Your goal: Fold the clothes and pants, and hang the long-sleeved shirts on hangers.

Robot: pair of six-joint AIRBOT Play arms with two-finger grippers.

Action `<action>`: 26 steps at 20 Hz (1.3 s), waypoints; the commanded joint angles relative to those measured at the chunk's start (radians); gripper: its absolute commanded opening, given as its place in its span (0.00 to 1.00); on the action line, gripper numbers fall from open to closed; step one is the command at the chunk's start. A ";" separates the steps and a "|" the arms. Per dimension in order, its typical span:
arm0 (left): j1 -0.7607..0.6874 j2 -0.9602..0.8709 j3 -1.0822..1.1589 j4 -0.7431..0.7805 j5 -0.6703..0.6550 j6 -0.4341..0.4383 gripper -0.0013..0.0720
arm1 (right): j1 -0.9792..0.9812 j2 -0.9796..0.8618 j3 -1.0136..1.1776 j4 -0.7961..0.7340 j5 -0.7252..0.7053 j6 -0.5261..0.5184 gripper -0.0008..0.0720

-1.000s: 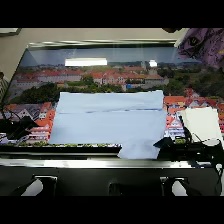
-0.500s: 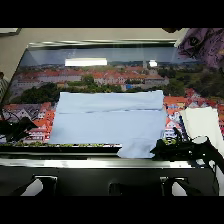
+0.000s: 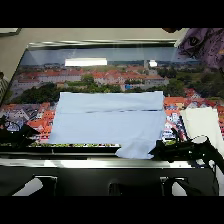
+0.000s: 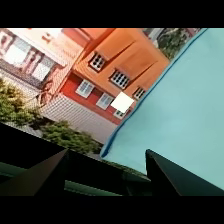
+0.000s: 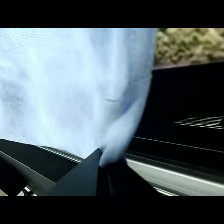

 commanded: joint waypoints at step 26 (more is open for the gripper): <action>-0.136 -0.196 -0.015 -0.058 -0.049 0.115 0.04 | 0.001 -0.001 0.000 0.014 0.000 -0.006 0.05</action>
